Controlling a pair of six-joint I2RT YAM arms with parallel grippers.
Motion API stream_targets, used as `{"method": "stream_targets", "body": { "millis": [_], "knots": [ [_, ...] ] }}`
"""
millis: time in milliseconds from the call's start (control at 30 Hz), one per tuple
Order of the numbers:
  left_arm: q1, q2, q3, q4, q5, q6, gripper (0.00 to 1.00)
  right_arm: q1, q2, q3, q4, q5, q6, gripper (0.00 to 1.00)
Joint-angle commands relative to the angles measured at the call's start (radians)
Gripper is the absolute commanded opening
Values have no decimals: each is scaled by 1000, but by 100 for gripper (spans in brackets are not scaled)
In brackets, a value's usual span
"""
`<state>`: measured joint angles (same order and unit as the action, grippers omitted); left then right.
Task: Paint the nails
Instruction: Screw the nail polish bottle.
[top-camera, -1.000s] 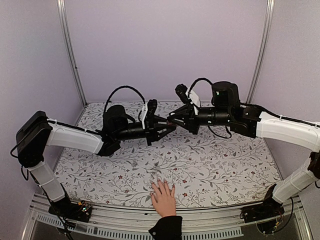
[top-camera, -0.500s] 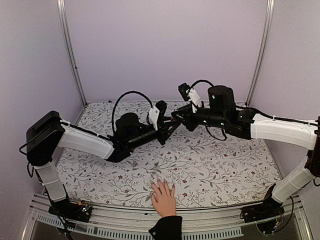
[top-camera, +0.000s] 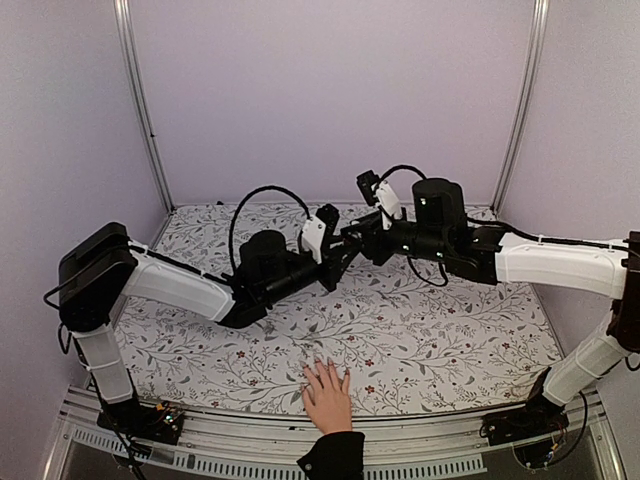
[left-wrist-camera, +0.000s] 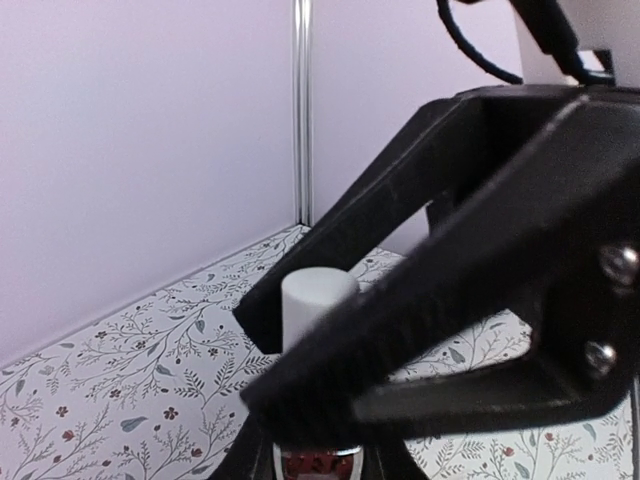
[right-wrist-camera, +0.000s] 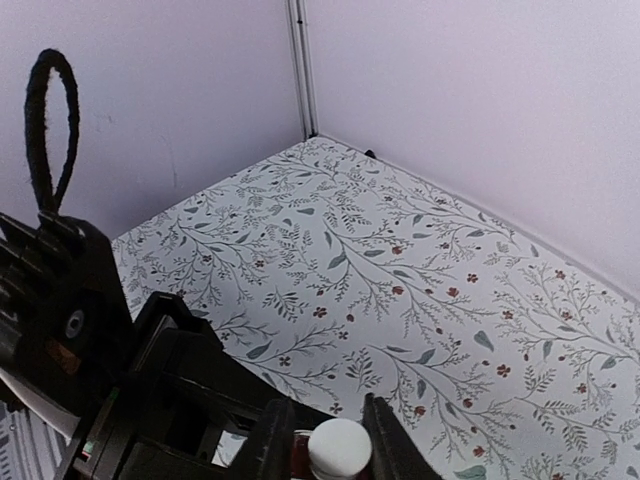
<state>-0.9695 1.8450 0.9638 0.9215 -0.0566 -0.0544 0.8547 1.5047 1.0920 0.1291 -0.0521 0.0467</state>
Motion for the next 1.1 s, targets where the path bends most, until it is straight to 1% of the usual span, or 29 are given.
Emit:
{"method": "stream_targets", "body": {
  "millis": [0,33,67,100,200,267,333,400,467,567,700,767,867,967,1067],
  "knots": [
    [19,-59,-26,13,91,11,0,34,-51,-20,25,-115,-35,36],
    [24,-69,-35,10,113,11,0,33,-62,-26,23,-122,-36,41],
    [33,-79,-45,11,136,10,0,33,-71,-28,21,-125,-60,44],
    [41,-89,-57,11,161,10,0,33,-86,-36,20,-127,-73,48],
    [57,-114,-85,18,246,13,0,33,-120,-51,8,-135,-97,56],
    [69,-127,-100,21,315,13,0,32,-137,-58,-6,-157,-110,59],
    [86,-134,-109,27,416,10,0,33,-156,-68,-18,-191,-129,61],
    [102,-141,-121,46,528,-1,0,31,-171,-78,-27,-239,-148,61],
    [120,-143,-129,80,672,-29,0,30,-183,-78,-46,-280,-170,61],
    [138,-138,-124,114,832,-67,0,31,-199,-73,-70,-365,-195,60],
    [142,-127,-108,122,945,-89,0,30,-208,-62,-96,-460,-242,54],
    [142,-120,-102,137,983,-105,0,31,-206,-56,-107,-495,-263,52],
    [143,-108,-92,159,1021,-130,0,31,-192,-41,-127,-538,-282,45],
    [142,-101,-86,167,1034,-144,0,32,-175,-30,-129,-575,-290,37],
    [144,-99,-84,171,1035,-147,0,32,-161,-23,-153,-587,-296,33]
  ]
}}
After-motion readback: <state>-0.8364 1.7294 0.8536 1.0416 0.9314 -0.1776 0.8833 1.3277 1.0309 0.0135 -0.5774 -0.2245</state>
